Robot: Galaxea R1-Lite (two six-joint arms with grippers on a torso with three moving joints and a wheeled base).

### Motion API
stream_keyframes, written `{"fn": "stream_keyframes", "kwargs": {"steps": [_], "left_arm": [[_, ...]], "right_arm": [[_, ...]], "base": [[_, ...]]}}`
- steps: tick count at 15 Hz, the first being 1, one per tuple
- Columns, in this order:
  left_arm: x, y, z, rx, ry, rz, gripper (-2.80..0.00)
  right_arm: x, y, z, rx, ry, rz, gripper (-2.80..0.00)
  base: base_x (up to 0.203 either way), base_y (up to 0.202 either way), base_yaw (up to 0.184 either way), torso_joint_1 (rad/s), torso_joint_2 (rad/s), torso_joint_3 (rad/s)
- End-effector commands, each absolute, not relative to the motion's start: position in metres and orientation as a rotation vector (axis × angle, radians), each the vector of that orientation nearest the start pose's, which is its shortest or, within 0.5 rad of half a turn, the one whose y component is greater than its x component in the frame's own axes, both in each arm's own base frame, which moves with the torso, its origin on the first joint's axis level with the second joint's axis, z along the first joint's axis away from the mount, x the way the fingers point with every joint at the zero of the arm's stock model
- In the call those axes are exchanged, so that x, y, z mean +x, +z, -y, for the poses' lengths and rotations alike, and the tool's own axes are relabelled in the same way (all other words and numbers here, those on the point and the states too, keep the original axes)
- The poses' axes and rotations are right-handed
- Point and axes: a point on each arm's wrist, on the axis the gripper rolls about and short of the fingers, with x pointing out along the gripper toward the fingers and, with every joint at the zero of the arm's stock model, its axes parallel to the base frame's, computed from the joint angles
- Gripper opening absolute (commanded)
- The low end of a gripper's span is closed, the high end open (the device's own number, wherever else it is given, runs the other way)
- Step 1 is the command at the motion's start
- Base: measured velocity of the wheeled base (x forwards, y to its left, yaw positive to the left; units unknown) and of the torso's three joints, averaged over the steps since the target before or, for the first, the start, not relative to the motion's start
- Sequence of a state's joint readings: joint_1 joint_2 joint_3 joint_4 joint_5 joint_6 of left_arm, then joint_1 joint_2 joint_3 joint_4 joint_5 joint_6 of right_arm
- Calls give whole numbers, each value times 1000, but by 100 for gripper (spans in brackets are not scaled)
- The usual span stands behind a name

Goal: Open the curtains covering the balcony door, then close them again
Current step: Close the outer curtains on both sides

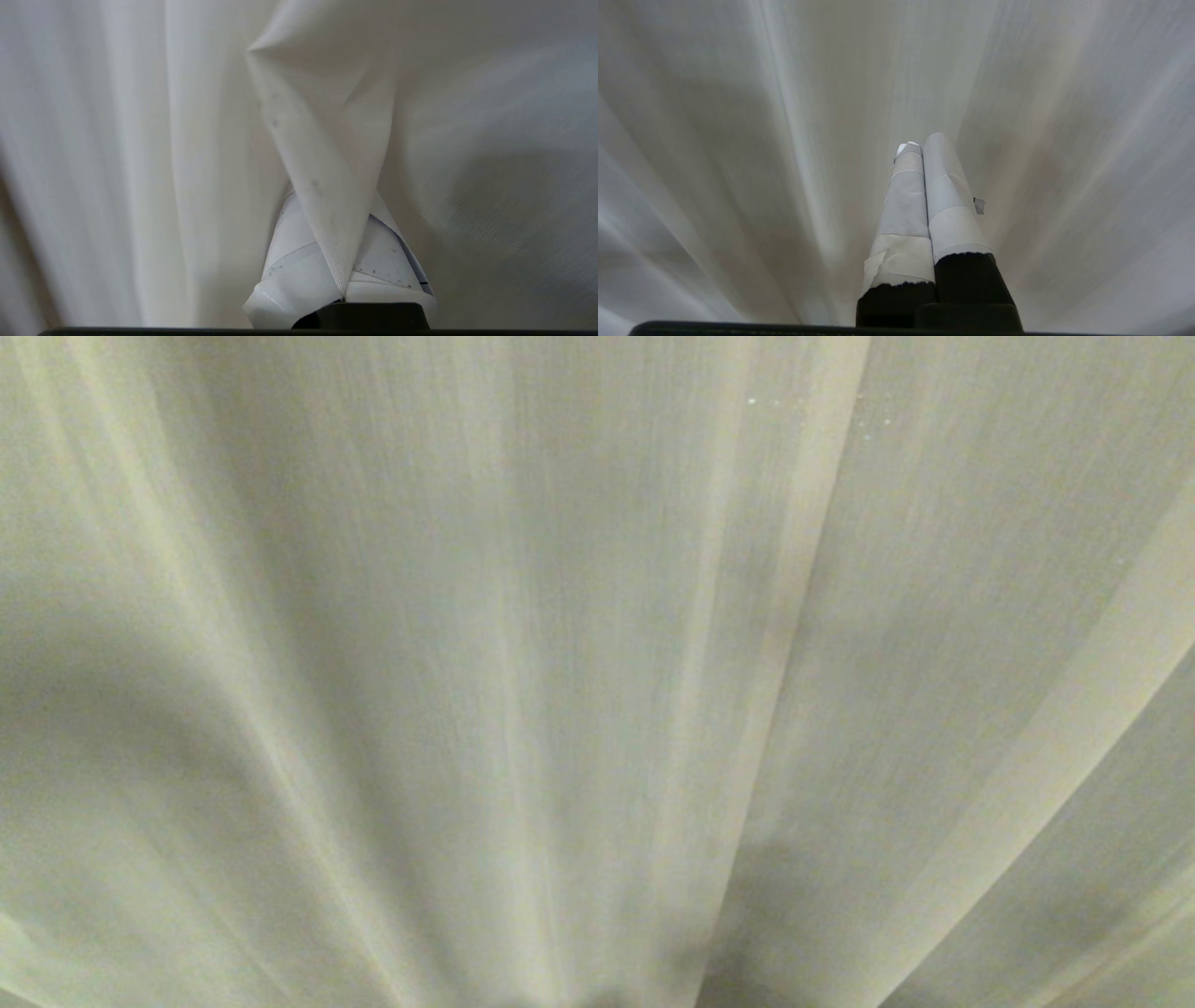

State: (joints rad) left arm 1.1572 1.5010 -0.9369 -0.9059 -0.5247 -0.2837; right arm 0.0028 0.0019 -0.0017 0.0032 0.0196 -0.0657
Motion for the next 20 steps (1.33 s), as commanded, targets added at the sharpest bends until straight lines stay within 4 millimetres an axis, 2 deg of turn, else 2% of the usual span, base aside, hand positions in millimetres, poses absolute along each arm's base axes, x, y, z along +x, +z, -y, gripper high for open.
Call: {"fn": "stream_keyframes", "kwargs": {"steps": [1,3,5,8,10,13,18,20], "left_arm": [[111,318,-173,10,474,354,-280],[112,310,-131,-27,358,334,-280],[111,299,-98,-64,232,304,-280],[114,287,-71,-91,85,244,-280],[122,279,-64,-88,19,203,-280],[141,265,-70,-48,1,136,-280],[151,240,-76,-42,5,45,-280],[154,235,-71,-52,-26,29,-280]], "right_arm": [[-23,76,0,-66,23,-2,-280],[-23,76,0,-67,23,-2,-280],[-23,76,0,-66,23,-2,-280],[-23,76,0,-66,23,-2,-280],[-23,76,0,-67,23,-2,-280],[-23,76,0,-67,23,-2,-280],[-23,76,0,-66,23,-2,-280],[-23,76,0,-66,23,-2,-280]], "base": [[0,0,0,0,0,0],[0,0,0,0,0,0],[0,0,0,0,0,0],[0,0,0,0,0,0],[0,0,0,0,0,0],[0,0,0,0,0,0],[0,0,0,0,0,0],[0,0,0,0,0,0]]}}
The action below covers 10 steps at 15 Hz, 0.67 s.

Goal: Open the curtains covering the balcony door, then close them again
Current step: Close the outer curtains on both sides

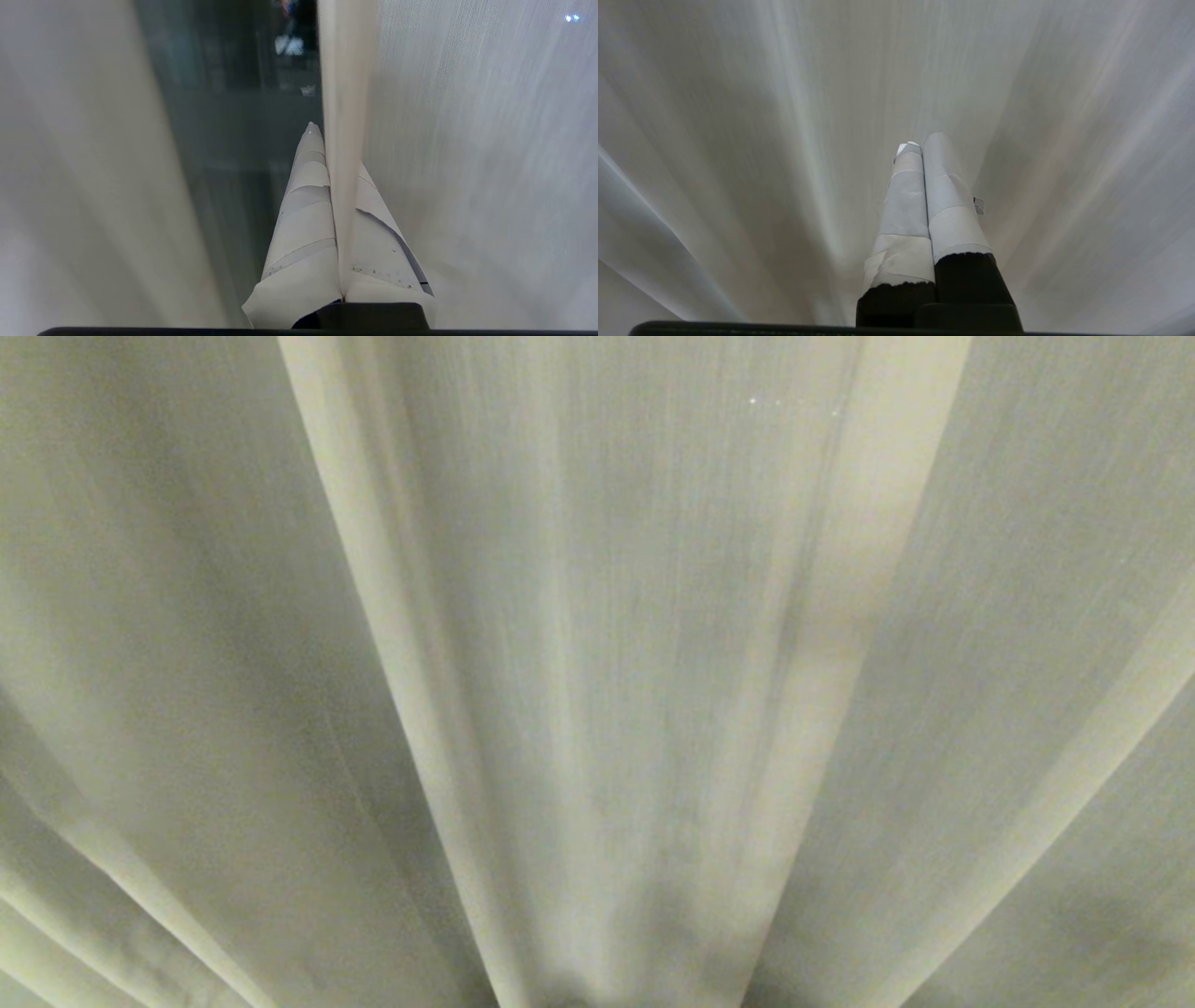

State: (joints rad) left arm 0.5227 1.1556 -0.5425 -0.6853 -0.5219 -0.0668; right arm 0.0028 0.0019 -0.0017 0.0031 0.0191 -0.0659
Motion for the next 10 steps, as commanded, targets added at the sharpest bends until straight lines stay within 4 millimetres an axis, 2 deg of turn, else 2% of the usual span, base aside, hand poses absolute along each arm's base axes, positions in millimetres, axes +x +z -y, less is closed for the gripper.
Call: {"fn": "stream_keyframes", "kwargs": {"steps": [1,6,7,10], "left_arm": [[156,232,-67,-60,-55,16,-280],[158,227,-60,-71,-92,-1,-280],[158,226,-60,-73,-92,-2,0],[153,229,-59,-75,-84,13,0]], "right_arm": [[-23,76,0,-67,23,-2,-280],[-23,76,0,-66,23,-2,-280],[-23,76,0,-67,23,-2,-280],[-23,76,0,-67,23,-2,-280]], "base": [[0,0,0,0,0,0],[0,0,0,0,0,0],[0,0,0,0,0,0],[0,0,0,0,0,0]]}}
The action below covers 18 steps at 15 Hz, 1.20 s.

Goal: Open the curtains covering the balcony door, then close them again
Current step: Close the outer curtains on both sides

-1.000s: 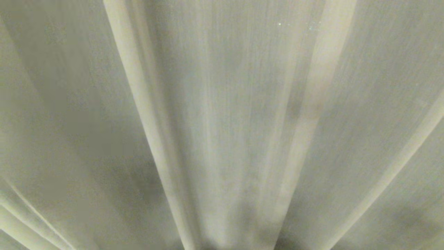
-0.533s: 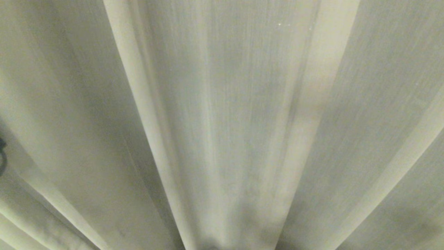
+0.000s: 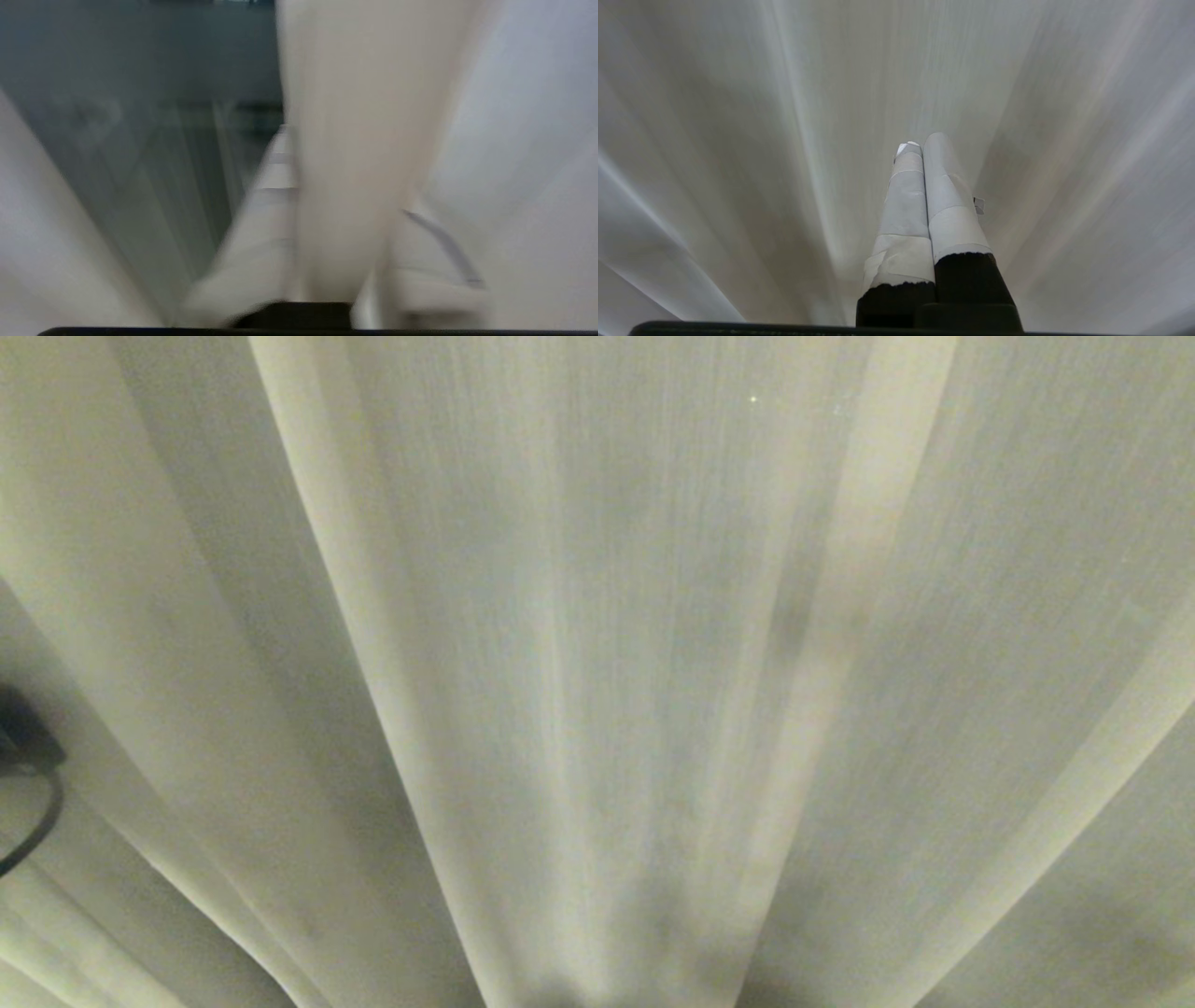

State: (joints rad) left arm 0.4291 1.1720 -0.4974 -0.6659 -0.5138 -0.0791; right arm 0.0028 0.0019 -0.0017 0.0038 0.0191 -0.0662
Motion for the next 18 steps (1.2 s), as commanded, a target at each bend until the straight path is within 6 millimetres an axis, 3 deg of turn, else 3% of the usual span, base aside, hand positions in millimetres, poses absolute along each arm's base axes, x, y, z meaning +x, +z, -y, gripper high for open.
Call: {"fn": "stream_keyframes", "kwargs": {"steps": [1,5,9,12,17,18], "left_arm": [[149,232,-57,-80,-83,26,0],[122,246,-45,-68,-34,100,0],[75,251,-25,-60,31,134,0],[35,242,-9,-61,114,147,0],[0,210,6,-67,196,127,0],[-3,204,7,-67,196,123,-280]], "right_arm": [[-23,76,0,-67,23,-2,-280],[-23,76,0,-67,23,-2,-280],[-23,76,0,-66,23,-2,-280],[-23,76,0,-66,23,-2,-280],[-23,76,0,-66,23,-2,-280],[-23,76,0,-67,23,-2,-280]], "base": [[0,0,0,0,0,0],[0,0,0,0,0,0],[0,0,0,0,0,0],[0,0,0,0,0,0],[0,0,0,0,0,0],[0,0,0,0,0,0]]}}
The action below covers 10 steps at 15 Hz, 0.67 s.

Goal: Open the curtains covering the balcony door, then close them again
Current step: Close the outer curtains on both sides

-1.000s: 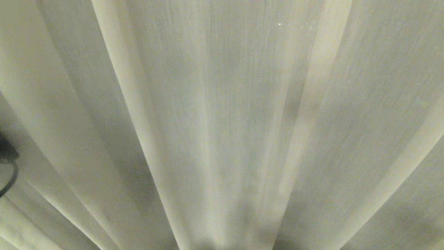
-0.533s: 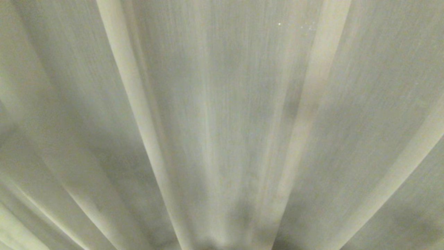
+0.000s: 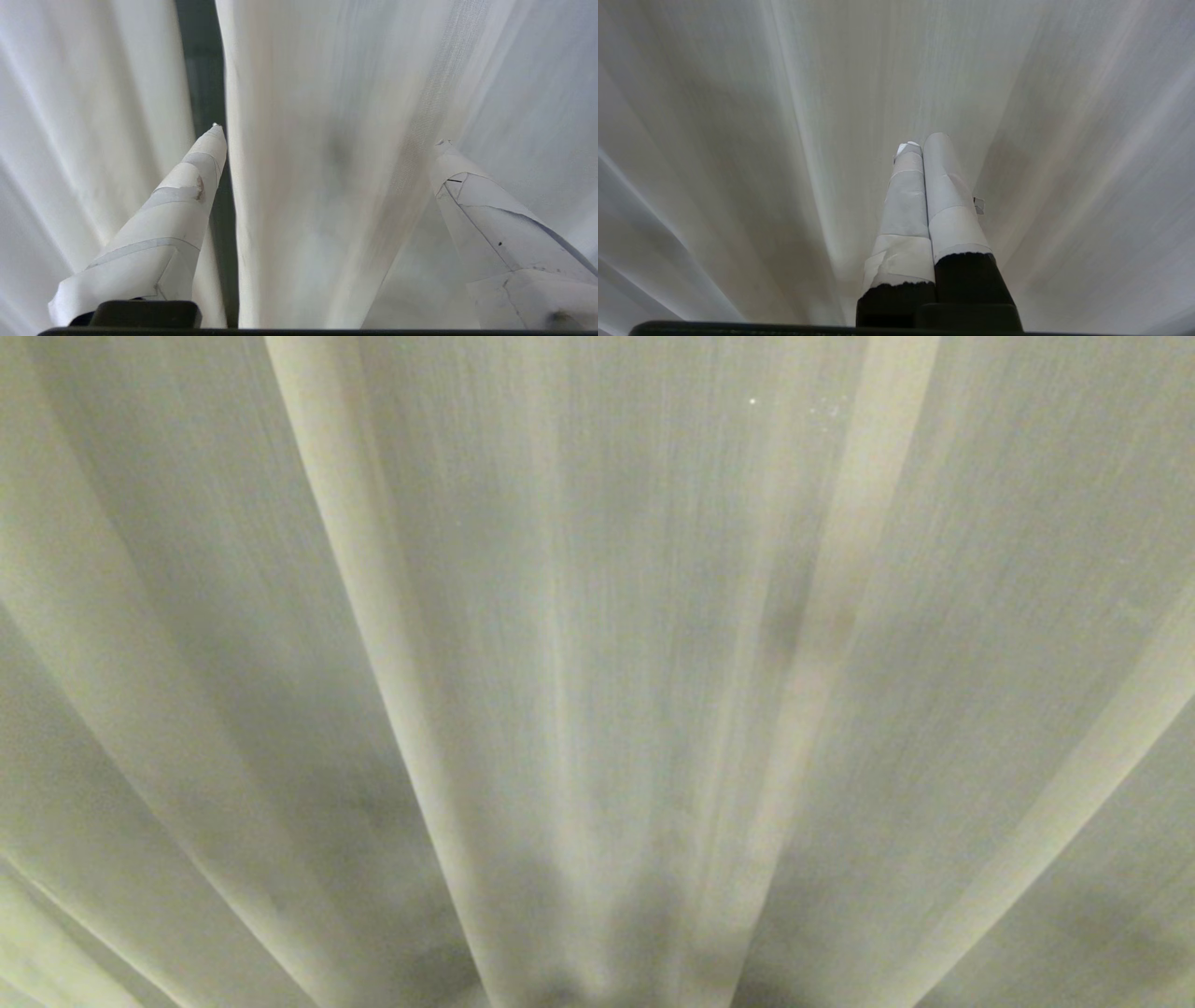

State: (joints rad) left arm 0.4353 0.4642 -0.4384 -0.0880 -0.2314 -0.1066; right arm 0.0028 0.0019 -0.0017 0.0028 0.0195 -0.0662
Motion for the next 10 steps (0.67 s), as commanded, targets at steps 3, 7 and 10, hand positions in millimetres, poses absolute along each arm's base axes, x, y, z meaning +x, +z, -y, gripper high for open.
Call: {"fn": "stream_keyframes", "kwargs": {"steps": [3,7,10], "left_arm": [[-3,198,8,-70,166,111,-280],[-1,191,7,-76,181,92,-280],[-2,194,5,-76,258,109,-280]], "right_arm": [[-23,76,0,-67,23,-2,-280],[-23,76,0,-67,23,-2,-280],[-23,76,0,-66,23,-2,-280]], "base": [[0,0,0,0,0,0],[0,0,0,0,0,0],[0,0,0,0,0,0]]}}
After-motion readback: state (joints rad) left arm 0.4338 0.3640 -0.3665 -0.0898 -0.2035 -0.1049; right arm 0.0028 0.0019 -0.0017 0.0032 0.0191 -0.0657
